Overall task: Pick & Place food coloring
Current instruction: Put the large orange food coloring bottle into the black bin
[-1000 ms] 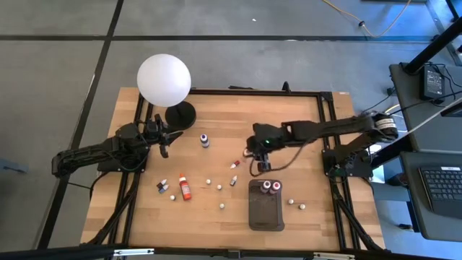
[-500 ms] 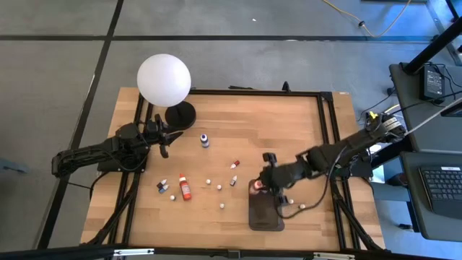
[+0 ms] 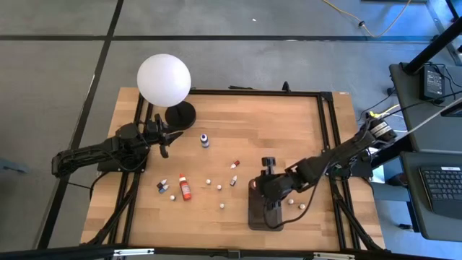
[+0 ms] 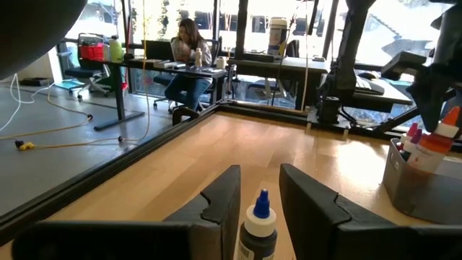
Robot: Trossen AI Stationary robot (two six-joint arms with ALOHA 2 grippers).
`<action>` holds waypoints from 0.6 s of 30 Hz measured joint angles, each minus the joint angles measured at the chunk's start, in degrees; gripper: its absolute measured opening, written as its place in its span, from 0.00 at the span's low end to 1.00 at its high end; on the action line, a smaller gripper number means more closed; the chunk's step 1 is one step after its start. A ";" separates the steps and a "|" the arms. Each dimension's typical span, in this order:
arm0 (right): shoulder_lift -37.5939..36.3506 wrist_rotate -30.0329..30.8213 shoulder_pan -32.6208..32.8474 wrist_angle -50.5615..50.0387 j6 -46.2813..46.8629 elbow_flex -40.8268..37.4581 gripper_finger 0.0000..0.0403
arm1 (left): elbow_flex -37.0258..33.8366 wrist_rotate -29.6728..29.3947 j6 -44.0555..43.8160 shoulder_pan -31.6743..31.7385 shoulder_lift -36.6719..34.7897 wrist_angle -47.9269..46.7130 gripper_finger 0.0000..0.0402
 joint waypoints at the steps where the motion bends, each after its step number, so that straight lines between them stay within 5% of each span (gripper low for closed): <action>1: 0.28 -0.04 0.00 0.00 -0.04 0.00 0.31 | 0.00 0.00 0.00 0.00 0.00 0.00 0.23; 18: 5.62 -0.09 -0.02 0.61 -3.26 -0.02 0.34 | 0.01 -0.02 0.00 0.01 0.00 0.00 0.23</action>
